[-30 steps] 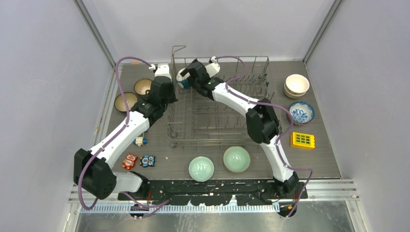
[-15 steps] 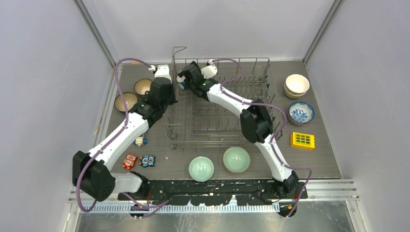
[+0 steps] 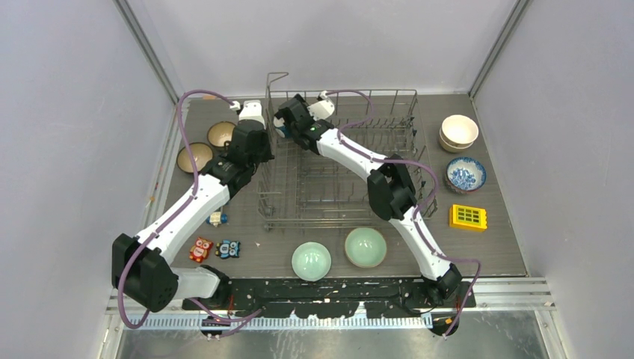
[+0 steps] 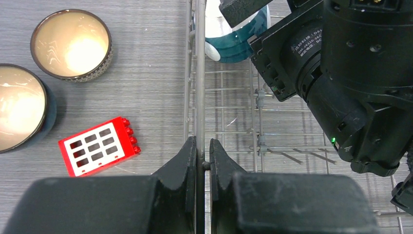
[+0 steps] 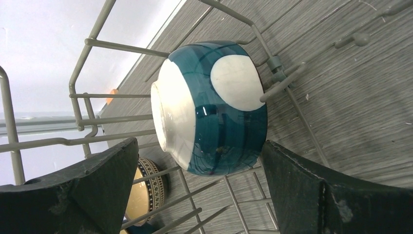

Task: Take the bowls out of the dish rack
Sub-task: Pick up the bowl from the dish rack.

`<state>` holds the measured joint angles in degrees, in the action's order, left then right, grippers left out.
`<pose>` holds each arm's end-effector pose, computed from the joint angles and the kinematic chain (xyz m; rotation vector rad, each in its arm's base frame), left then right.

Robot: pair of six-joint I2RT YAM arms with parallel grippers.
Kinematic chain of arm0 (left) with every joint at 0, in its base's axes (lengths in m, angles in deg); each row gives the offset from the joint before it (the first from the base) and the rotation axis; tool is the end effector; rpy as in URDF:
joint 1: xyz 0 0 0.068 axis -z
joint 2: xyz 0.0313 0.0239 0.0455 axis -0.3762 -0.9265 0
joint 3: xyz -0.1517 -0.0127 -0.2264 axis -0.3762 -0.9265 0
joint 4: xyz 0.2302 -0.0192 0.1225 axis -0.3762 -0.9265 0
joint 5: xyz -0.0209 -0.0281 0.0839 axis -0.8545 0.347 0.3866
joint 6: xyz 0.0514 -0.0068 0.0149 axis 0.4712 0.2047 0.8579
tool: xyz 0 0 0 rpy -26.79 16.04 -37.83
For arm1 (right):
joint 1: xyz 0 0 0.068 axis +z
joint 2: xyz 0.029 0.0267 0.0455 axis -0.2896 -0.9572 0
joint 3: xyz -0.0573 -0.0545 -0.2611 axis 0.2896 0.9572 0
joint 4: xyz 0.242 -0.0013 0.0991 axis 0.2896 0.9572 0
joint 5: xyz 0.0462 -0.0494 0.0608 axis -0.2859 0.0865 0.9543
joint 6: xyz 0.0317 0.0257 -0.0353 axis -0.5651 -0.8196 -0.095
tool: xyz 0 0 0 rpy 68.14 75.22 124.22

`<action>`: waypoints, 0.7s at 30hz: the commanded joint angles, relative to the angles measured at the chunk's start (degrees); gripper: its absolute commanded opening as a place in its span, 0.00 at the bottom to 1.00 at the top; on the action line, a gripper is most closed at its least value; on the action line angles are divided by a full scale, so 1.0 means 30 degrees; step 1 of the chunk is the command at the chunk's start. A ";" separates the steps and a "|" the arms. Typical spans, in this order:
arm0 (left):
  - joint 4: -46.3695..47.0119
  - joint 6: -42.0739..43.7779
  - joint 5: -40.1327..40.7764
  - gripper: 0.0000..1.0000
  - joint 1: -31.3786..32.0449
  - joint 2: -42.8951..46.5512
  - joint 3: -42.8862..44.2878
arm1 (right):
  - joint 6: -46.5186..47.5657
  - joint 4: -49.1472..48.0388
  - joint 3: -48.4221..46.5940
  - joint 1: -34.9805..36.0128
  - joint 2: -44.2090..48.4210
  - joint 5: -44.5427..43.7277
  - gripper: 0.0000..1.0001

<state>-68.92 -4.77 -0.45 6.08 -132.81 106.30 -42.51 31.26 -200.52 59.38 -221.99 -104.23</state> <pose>0.2641 -0.1270 0.3276 -0.0987 2.0284 -0.1619 0.4260 0.3651 0.2286 0.8600 1.9532 0.5896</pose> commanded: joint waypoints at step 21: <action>-0.0811 -0.1774 -0.2258 0.00 0.0332 0.0284 -0.0658 | 0.5228 -1.2288 0.7712 -0.0996 0.1695 -0.0205 0.71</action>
<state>-67.28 -6.71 -1.83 5.95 -132.50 105.65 -28.26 4.51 -179.97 59.64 -215.87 -104.38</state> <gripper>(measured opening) 0.101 0.717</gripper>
